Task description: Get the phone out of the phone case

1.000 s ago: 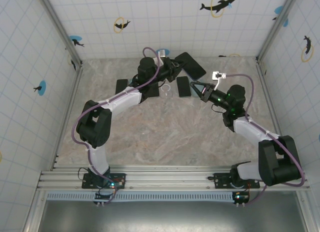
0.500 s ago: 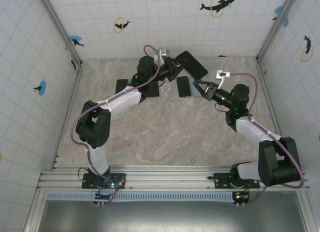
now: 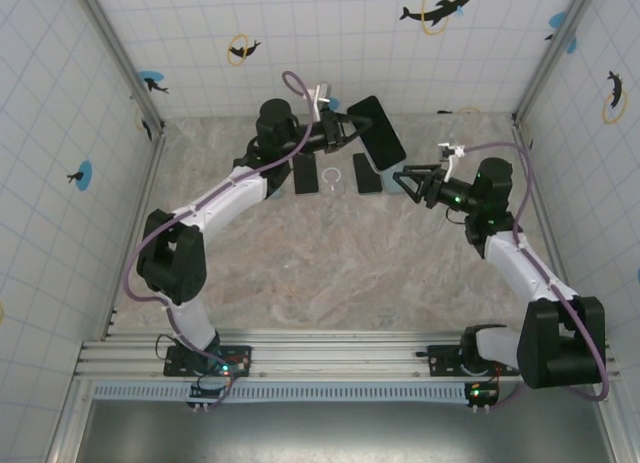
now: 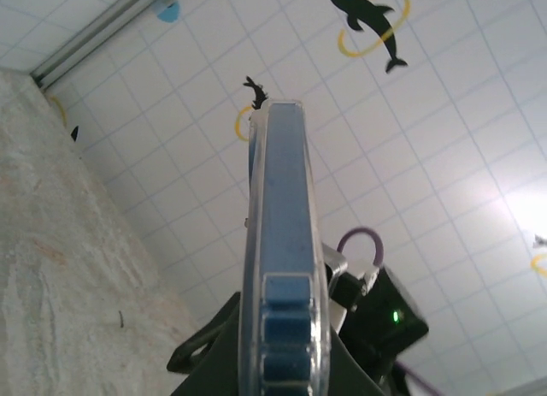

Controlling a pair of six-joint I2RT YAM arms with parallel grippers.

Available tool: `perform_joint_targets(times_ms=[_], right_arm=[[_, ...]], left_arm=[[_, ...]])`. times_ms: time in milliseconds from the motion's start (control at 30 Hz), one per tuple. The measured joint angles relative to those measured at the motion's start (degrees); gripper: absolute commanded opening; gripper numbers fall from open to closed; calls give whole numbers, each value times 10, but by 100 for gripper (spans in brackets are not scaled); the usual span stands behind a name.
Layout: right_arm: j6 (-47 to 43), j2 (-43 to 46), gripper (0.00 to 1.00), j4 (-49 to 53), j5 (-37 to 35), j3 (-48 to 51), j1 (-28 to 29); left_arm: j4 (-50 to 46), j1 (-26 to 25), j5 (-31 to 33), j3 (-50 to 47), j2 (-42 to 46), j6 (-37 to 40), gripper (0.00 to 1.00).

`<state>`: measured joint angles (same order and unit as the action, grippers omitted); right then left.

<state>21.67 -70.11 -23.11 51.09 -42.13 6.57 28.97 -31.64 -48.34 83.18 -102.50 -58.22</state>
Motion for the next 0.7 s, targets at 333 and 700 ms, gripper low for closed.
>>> perform_joint_targets(times_ms=[333, 700], right_arm=[[-333, -18, 46, 295, 33, -112, 22], [-563, -53, 38, 483, -25, -171, 100]], left_arm=[[-24, 14, -118, -70, 63, 229, 0], [-162, 17, -172, -71, 72, 425, 0]])
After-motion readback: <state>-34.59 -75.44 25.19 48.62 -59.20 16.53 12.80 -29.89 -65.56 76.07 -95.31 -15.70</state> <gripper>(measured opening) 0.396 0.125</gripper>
